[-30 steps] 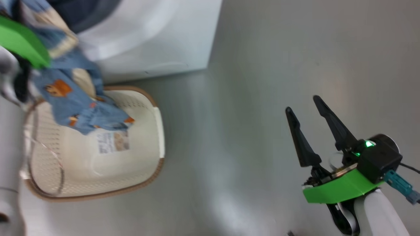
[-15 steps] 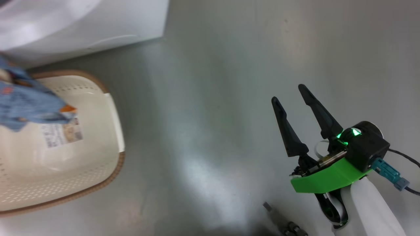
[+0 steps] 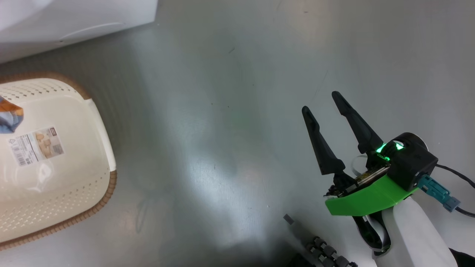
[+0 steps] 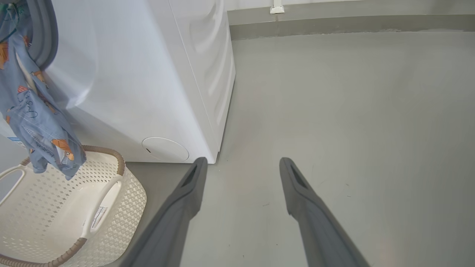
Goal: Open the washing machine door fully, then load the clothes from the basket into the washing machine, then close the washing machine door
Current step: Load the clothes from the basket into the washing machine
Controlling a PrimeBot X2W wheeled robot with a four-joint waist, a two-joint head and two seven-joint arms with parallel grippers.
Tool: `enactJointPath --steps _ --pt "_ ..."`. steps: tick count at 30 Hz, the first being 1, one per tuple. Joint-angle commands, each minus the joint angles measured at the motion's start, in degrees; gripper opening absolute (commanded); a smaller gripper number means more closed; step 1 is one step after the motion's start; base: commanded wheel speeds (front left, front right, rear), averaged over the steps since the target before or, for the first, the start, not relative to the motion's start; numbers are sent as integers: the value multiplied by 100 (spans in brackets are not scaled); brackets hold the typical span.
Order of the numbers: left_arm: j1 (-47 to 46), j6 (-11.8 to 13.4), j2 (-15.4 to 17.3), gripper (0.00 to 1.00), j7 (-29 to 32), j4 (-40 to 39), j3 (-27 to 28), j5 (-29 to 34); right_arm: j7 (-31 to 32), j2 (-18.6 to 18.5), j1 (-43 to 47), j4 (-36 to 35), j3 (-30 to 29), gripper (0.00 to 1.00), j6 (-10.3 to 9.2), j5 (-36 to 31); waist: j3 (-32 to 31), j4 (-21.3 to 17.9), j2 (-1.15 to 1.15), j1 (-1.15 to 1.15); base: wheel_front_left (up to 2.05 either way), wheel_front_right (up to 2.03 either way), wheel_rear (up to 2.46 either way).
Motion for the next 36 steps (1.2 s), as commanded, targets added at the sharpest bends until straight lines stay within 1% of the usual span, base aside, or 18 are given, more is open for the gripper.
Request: enactJointPath --steps 1,5,8,11,12,14,21,26,29,33,36 --pt "-193 32 293 0 -106 -215 31 70 -66 -35 57 -137 80 100 35 36 35 33 0 0 0 0 0" --pt "-80 -43 217 0 -135 13 91 -74 -66 -44 39 -147 68 100 35 28 41 74 0 0 0 0 0" --pt "9 -180 143 0 62 352 149 -277 -67 -49 29 -137 66 100 35 18 21 106 0 0 0 0 0" --pt "22 -265 107 0 221 581 161 -388 -67 -64 27 -132 56 100 35 14 -4 135 0 0 0 0 0" --pt "17 -288 94 29 255 635 165 -419 -67 -67 30 -128 53 100 35 14 -17 144 0 0 0 0 0" --pt "1 -322 59 100 330 723 170 -478 -67 -75 37 -112 45 100 35 17 -45 163 0 0 0 0 0" --pt "14 -374 48 100 410 856 97 -515 -67 -75 20 -82 36 100 35 37 -178 211 0 0 0 0 0" --pt "284 -380 21 100 267 879 46 -525 -67 -58 37 -39 -21 100 35 17 -333 303 0 0 0 0 0" --pt "660 -362 -74 100 139 795 51 -597 -67 -48 88 -3 -80 100 35 -17 -521 418 0 0 0 0 0" --pt "1167 -439 -55 100 2 622 44 -643 -67 -32 159 20 -158 100 35 -42 -728 532 0 0 0 0 0" --pt "1643 -385 -93 100 -96 401 96 -698 -67 -28 229 46 -214 100 35 -62 -902 626 0 0 0 0 0"
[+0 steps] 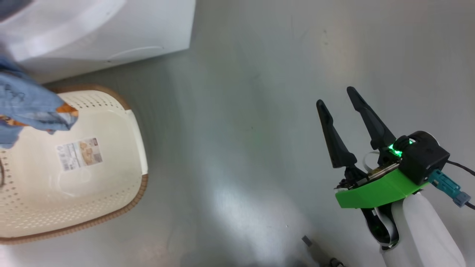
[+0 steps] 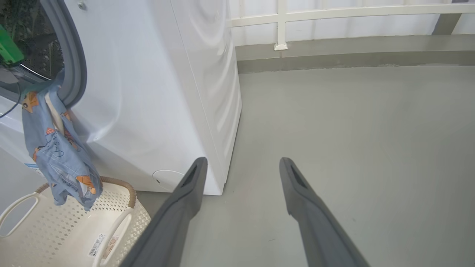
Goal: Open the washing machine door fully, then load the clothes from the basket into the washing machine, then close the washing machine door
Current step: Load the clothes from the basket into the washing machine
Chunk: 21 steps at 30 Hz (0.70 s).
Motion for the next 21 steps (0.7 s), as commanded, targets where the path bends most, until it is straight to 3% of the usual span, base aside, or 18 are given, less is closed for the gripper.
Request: enactJointPath --steps 1,10,21 --pt "424 66 251 100 -87 -345 114 -31 -66 4 303 -91 60 100 35 -63 -270 179 0 0 0 0 0" --pt "2328 398 41 100 -164 -1798 340 -134 -11 -3 493 -92 -38 100 35 -210 -728 375 0 0 0 0 0" --pt "5205 1218 -475 100 -168 -4495 277 -3 90 19 749 -76 -190 100 35 -377 -1325 688 0 0 0 0 0"
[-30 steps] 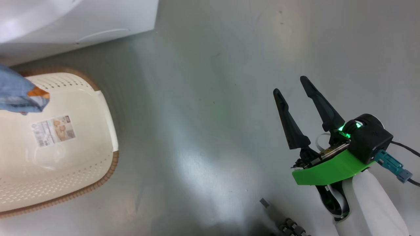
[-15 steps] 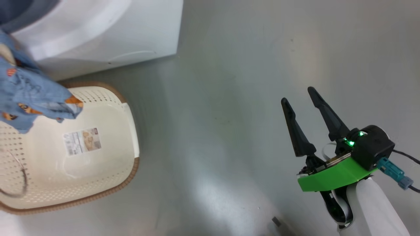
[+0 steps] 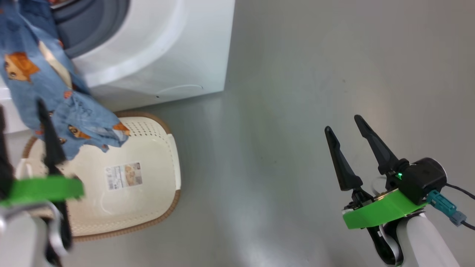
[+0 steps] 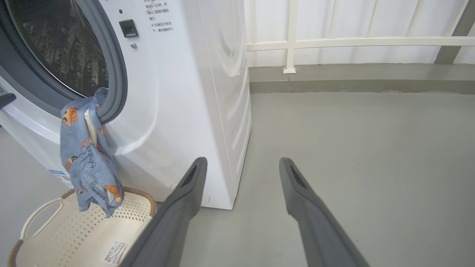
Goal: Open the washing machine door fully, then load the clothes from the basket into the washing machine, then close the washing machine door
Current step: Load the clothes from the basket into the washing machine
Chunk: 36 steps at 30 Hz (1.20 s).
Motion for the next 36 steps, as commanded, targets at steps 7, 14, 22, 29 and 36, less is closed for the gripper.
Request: enactJointPath --steps 7,14,22,29,36 --pt "1210 323 -171 100 -11 -973 -181 144 62 45 359 -19 34 100 35 -115 -686 361 0 0 0 0 0" --pt "1766 391 -342 100 54 -1085 -485 168 193 114 609 -28 48 100 35 -202 -1148 468 0 0 0 0 0" --pt "2171 368 -418 100 196 -959 -757 127 368 208 999 -166 -58 100 35 -277 -1624 483 0 0 0 0 0" --pt "2238 356 -406 100 268 -910 -833 101 452 269 1149 -273 -74 100 35 -317 -1745 489 0 0 0 0 0" --pt "2235 369 -432 100 280 -864 -857 62 486 290 1187 -330 -69 100 35 -323 -1759 495 0 0 0 0 0"
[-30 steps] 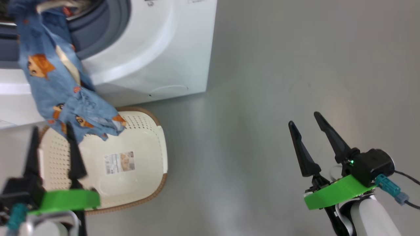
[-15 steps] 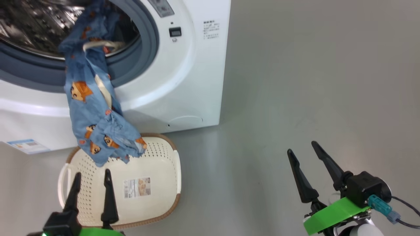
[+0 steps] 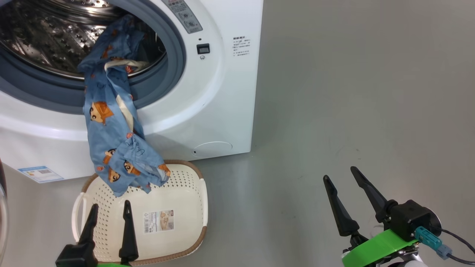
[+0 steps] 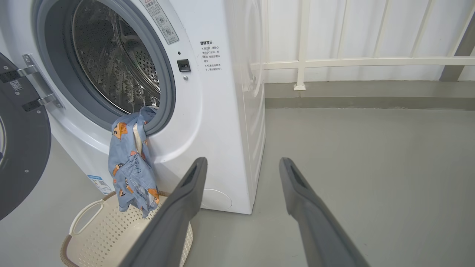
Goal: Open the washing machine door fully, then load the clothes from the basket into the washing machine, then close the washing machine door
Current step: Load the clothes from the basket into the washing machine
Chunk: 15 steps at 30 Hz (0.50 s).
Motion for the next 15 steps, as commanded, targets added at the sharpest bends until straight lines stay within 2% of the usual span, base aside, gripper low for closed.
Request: enactJointPath --steps 1,15 --pt "-87 33 53 100 15 -87 185 -12 11 10 14 -175 112 100 35 -84 4 3 0 0 0 0 0" --pt "-295 5 -37 100 -41 142 163 -106 41 -18 -25 -264 159 100 35 -68 154 10 0 0 0 0 0"
